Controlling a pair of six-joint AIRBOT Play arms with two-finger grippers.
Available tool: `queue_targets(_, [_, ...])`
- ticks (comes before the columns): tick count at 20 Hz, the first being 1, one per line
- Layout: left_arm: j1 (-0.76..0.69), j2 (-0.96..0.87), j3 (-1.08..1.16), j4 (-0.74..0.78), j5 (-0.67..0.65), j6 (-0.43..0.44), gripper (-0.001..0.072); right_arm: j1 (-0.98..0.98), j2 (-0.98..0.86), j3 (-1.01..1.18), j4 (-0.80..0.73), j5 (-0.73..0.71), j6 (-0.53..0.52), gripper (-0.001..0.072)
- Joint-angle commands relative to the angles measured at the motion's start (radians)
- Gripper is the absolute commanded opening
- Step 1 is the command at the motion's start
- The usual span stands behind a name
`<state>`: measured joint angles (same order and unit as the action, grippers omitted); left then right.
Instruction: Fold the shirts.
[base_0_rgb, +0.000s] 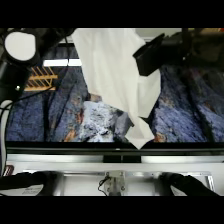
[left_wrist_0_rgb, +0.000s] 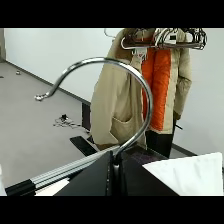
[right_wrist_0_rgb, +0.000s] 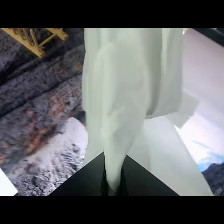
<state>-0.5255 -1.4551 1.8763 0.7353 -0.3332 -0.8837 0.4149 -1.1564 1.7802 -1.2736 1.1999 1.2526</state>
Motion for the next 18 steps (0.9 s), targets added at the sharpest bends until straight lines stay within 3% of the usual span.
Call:
queue_targets(1, [0.009, 0.007, 0.001, -0.003, -0.007, -0.027, 0.0055, 0.0, -0.019, 0.001, 0.062, -0.07, -0.054, 0.0053])
queue_targets(3, [0.02, 0.007, 0.001, -0.003, -0.009, -0.027, 0.0082, 0.0, -0.014, 0.001, 0.07, -0.114, -0.082, 0.005])
queue_targets(4, [0.027, 0.007, 0.001, -0.003, -0.008, -0.027, 0.0243, 0.0, -0.01, 0.002, 0.071, -0.141, -0.088, 0.0049])
queue_targets(5, [0.032, 0.008, 0.001, -0.003, -0.008, -0.027, 0.0515, 0.0, -0.007, 0.002, 0.071, -0.172, -0.088, 0.0048])
queue_targets(6, [0.035, 0.01, 0.001, -0.003, -0.011, -0.027, 0.0673, 0.0, -0.005, 0.002, 0.071, -0.196, -0.088, 0.0047])
queue_targets(13, [0.034, 0.095, 0.001, -0.002, -0.018, -0.019, 0.0691, -0.001, -0.003, 0.002, 0.056, -0.279, -0.048, 0.0046])
queue_targets(15, [0.034, 0.123, 0.001, 0.016, -0.018, -0.019, 0.0689, -0.001, 0.003, 0.002, -0.024, -0.32, -0.018, 0.0046])
queue_targets(16, [0.034, 0.137, 0.001, 0.039, -0.019, -0.019, 0.0688, -0.002, 0.011, 0.002, -0.114, -0.336, 0.042, 0.0047])
queue_targets(18, [0.035, 0.168, 0.0, 0.098, -0.038, -0.019, 0.0686, -0.032, 0.04, 0.002, -0.367, -0.361, 0.28, 0.0047])
